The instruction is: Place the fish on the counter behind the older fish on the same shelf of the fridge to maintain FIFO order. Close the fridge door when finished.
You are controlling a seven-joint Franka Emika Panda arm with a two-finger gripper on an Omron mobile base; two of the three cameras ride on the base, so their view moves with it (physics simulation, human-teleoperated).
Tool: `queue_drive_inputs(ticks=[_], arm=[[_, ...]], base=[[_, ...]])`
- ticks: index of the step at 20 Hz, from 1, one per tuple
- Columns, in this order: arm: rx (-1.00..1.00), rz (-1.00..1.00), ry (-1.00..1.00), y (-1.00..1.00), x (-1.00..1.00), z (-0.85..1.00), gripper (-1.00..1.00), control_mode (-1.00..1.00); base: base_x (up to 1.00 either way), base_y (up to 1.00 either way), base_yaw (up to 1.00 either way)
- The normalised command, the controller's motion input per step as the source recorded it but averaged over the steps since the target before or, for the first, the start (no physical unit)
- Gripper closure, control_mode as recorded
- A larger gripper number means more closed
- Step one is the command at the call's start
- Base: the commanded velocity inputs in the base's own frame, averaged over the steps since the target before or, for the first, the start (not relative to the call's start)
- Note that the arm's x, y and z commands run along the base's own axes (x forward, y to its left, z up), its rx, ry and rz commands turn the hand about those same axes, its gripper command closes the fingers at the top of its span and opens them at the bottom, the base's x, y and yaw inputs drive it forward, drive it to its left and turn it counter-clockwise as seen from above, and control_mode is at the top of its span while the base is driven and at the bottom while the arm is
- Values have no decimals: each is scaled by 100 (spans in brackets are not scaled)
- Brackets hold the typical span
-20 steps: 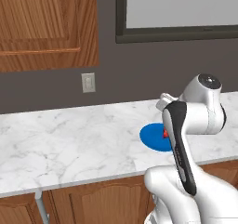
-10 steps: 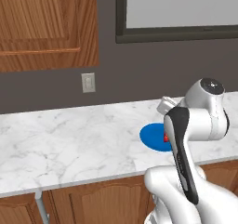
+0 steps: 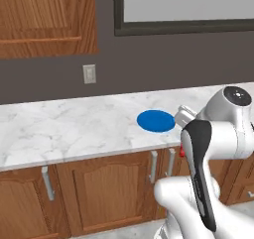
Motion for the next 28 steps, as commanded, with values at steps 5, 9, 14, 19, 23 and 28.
queue_drive_inputs(ticks=[5,9,14,19,23,28], arm=[[0,0,0,0,0,0,100,100],[0,0,0,0,0,0,100,100],[0,0,0,0,0,0,100,100],[0,0,0,0,0,0,100,100],[0,0,0,0,0,0,100,100],[0,0,0,0,0,0,100,100]], base=[[-100,35,0],[-100,34,0],[-96,29,0],[-78,4,-1],[-43,-8,-38],[-24,-7,-67]])
